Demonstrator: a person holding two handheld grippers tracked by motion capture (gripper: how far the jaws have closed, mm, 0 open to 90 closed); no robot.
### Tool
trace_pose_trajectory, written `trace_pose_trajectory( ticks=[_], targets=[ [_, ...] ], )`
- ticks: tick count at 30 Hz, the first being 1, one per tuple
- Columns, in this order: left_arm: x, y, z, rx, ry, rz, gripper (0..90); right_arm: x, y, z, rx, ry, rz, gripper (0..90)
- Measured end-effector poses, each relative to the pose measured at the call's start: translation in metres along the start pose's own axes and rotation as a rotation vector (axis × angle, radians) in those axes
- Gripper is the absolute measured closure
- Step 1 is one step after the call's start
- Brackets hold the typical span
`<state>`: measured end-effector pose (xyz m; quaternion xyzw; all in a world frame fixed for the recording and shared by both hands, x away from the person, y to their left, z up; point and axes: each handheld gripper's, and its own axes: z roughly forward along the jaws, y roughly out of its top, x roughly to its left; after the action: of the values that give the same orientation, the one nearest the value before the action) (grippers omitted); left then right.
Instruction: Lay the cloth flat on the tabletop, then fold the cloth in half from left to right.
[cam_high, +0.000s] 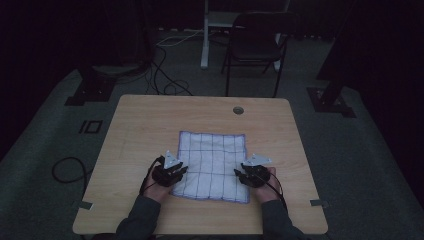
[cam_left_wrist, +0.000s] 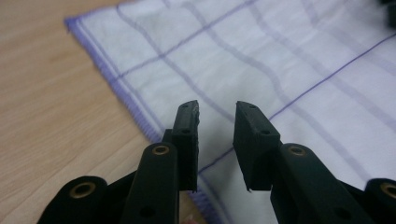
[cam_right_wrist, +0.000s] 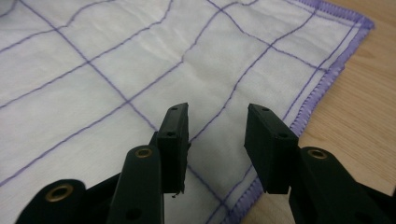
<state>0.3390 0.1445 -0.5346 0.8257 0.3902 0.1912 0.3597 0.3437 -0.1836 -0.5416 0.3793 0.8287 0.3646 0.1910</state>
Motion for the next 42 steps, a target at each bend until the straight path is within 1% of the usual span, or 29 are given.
trace_pose_trajectory(
  ticks=[1, 3, 4, 8, 11, 12, 15, 18, 20, 24, 25, 33, 36, 38, 39, 40, 41, 42],
  targets=[
    [0.002, -0.002, 0.001, 0.008, -0.001, -0.007, 73.5, -0.001, 0.000, 0.001, 0.003, 0.001, 0.007, 59.7],
    [0.003, -0.004, 0.003, 0.024, 0.010, -0.008, 76.0, -0.001, -0.001, 0.002, 0.005, 0.005, 0.006, 59.4],
    [0.004, -0.005, 0.003, 0.021, 0.005, -0.010, 76.5, -0.001, -0.001, 0.002, 0.004, 0.006, 0.006, 59.3],
    [0.003, -0.006, 0.001, 0.026, 0.012, -0.002, 80.3, -0.002, -0.001, 0.003, 0.006, 0.015, 0.018, 58.6],
    [0.004, -0.010, 0.000, 0.016, 0.010, -0.028, 82.0, -0.003, -0.002, 0.003, 0.005, 0.017, 0.018, 58.1],
    [0.004, -0.011, -0.002, 0.017, 0.011, -0.030, 82.4, -0.003, -0.002, 0.003, 0.005, 0.017, 0.017, 58.0],
    [0.003, -0.015, -0.004, 0.007, 0.012, -0.054, 83.3, -0.004, -0.002, 0.003, 0.001, 0.022, 0.016, 57.4],
    [0.000, -0.018, -0.008, 0.007, 0.021, -0.049, 84.0, -0.003, -0.002, 0.004, -0.002, 0.020, 0.013, 56.6],
    [0.000, -0.020, -0.010, 0.007, 0.021, -0.055, 84.1, -0.002, -0.002, 0.004, -0.003, 0.022, 0.013, 56.2],
    [-0.001, -0.024, -0.015, 0.003, 0.016, -0.092, 84.1, -0.001, -0.002, 0.004, -0.005, 0.028, 0.012, 55.3],
    [-0.001, -0.025, -0.015, 0.005, 0.018, -0.089, 84.1, -0.001, -0.002, 0.005, -0.006, 0.030, 0.008, 55.2],
    [0.000, -0.025, -0.016, 0.006, 0.019, -0.104, 83.8, 0.001, -0.001, 0.005, -0.002, 0.035, 0.012, 55.1],
    [0.000, -0.025, -0.016, 0.007, 0.023, -0.108, 82.8, 0.001, -0.001, 0.005, -0.001, 0.035, 0.012, 55.1],
    [0.000, -0.025, -0.016, 0.008, 0.033, -0.114, 80.9, 0.001, -0.001, 0.005, -0.001, 0.035, 0.011, 55.1],
    [0.000, -0.024, -0.017, 0.006, 0.043, -0.114, 77.3, 0.001, -0.001, 0.005, -0.001, 0.035, 0.010, 55.1],
    [0.000, -0.024, -0.018, 0.000, 0.046, -0.122, 71.8, 0.001, -0.001, 0.005, -0.001, 0.035, 0.010, 55.1],
    [0.002, -0.025, -0.019, -0.012, 0.045, -0.138, 68.2, 0.001, -0.001, 0.005, 0.000, 0.035, 0.010, 55.1],
    [0.003, -0.025, -0.021, -0.024, 0.048, -0.148, 66.4, 0.001, -0.001, 0.005, 0.000, 0.036, 0.011, 55.1]
  ],
)
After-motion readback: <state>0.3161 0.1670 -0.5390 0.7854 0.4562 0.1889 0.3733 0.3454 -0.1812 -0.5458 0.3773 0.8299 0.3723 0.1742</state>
